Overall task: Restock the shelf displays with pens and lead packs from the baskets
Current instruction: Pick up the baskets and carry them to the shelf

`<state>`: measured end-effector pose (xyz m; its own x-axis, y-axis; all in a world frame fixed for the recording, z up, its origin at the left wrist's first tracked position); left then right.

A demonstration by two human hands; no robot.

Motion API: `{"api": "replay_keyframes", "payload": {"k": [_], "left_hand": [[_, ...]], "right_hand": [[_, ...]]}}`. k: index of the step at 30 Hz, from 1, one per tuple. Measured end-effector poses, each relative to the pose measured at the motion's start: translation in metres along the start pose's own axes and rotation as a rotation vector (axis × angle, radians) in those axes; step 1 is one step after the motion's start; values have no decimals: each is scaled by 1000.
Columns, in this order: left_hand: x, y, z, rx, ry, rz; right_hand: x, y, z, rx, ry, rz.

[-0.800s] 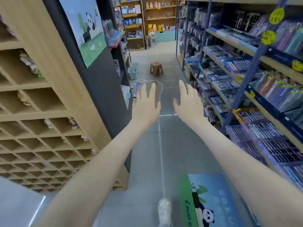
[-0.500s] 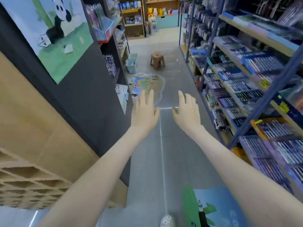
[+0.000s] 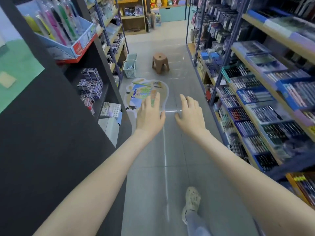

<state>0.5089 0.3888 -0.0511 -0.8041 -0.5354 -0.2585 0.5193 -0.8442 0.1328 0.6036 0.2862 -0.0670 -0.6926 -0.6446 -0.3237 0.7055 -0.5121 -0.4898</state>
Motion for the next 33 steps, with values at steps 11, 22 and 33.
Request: {"api": "replay_keyframes", "payload": {"k": [11,22,33], "left_hand": [[-280,-24,-124,6,-146,103],[-546,-126,-218,10,-207,113],[-816,-206,-276,-7,-260,67]], "right_hand": [[-284,87,-108,-46,-167,63],[-561,110,-238,-20,-257,157],[-835,140,-326,17,-306,144]]}}
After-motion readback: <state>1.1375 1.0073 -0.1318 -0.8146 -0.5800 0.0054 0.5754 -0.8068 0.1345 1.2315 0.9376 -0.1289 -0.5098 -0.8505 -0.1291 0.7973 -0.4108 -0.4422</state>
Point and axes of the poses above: each hand's wrist, its own x-axis away from the middle knuckle, its own z-axis out of the back of the hand, y = z × x, the point moved 7 cm from there along -x, towards the middle knuckle, and after that the axes turned 9 degrees about -x, right-handed, at the moved point
